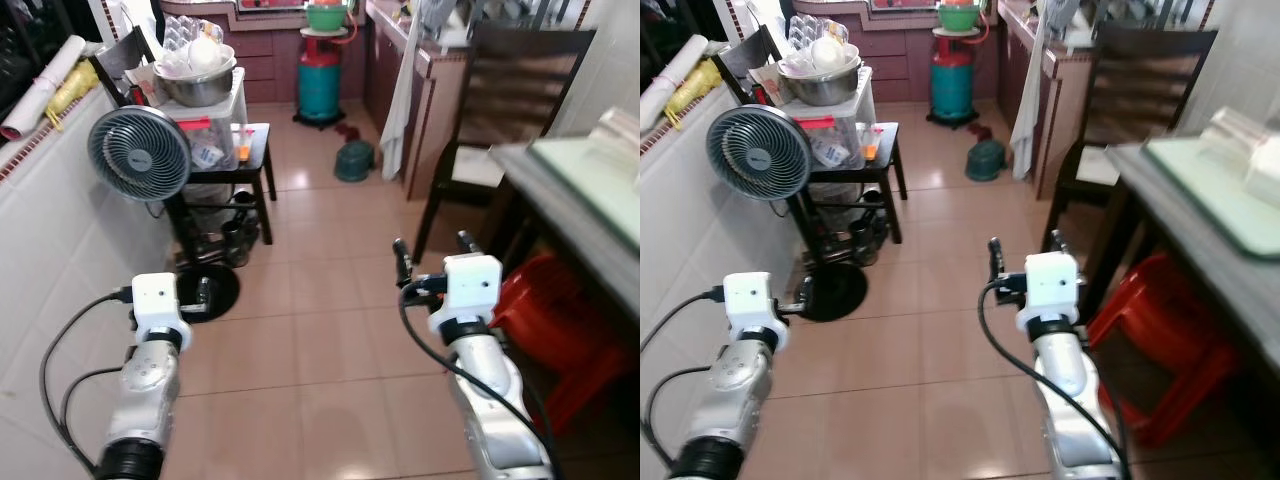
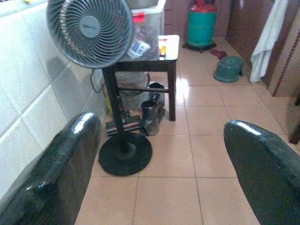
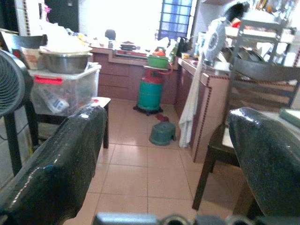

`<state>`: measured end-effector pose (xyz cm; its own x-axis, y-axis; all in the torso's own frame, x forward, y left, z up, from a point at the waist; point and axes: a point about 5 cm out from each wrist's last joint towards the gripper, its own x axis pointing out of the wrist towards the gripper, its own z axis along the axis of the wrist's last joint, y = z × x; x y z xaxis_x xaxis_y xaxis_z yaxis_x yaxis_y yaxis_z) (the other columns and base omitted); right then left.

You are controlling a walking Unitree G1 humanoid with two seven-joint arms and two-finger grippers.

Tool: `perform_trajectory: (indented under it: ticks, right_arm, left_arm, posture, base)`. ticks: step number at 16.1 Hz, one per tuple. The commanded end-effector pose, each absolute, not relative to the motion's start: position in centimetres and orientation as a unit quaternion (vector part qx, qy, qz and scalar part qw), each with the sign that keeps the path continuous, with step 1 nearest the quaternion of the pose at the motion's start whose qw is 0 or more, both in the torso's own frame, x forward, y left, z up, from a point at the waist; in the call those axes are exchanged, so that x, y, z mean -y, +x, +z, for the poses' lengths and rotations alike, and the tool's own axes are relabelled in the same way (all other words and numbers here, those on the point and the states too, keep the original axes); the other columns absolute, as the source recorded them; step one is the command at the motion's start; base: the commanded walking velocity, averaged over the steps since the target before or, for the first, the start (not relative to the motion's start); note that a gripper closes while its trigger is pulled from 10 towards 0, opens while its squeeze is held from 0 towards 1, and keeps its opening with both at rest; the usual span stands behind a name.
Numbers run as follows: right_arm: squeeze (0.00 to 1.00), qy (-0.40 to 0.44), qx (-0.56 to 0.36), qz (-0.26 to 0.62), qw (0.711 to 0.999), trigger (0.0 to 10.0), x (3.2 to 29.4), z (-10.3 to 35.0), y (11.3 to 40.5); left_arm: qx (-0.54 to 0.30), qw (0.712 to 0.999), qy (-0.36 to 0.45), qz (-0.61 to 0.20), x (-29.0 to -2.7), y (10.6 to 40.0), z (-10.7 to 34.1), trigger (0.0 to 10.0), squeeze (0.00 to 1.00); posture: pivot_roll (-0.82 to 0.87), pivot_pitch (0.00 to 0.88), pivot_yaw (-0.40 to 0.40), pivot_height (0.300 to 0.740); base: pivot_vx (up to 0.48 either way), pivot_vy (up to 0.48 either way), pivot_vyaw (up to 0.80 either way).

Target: Setting the table

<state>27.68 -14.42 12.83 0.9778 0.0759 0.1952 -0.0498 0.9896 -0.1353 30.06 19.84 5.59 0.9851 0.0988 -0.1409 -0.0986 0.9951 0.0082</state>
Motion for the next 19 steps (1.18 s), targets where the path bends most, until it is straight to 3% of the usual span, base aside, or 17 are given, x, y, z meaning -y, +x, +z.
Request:
perform_trajectory:
  ticks: [1, 13, 15, 19]
  right_arm:
    - [0.00, -0.060, 0.102, 0.029, 0.993, 10.0, 14.5, 12.9, 27.8]
    - [0.00, -0.058, 0.101, 0.033, 0.993, 10.0, 14.2, 12.6, 27.9]
    - [0.00, -0.058, 0.094, 0.032, 0.993, 10.0, 14.3, 12.1, 28.0]
    - [0.00, -0.071, 0.056, 0.029, 0.996, 10.0, 14.7, 9.8, 28.5]
  left_arm:
    - [-0.065, 0.997, 0.010, 0.044, -19.9, 30.4, 6.0, 10.0, 0.00]
    - [-0.065, 0.997, 0.016, 0.040, -19.9, 30.5, 5.9, 10.0, 0.00]
    - [-0.073, 0.997, 0.011, 0.026, -19.5, 30.5, 5.5, 10.0, 0.00]
    - [-0.165, 0.986, -0.012, -0.031, -18.3, 29.0, 1.6, 10.0, 0.00]
  posture:
    - [0.01, 0.000, 0.031, 0.740]
    - [0.01, 0.000, 0.039, 0.740]
    - [0.01, 0.000, 0.041, 0.740]
    - [0.02, 0.000, 0.028, 0.740]
  base:
    - [0.000, 0.390, 0.00]
    - [0.000, 0.394, 0.34]
    - [0.000, 0.000, 0.00]
    - [0.000, 0.000, 0.00]
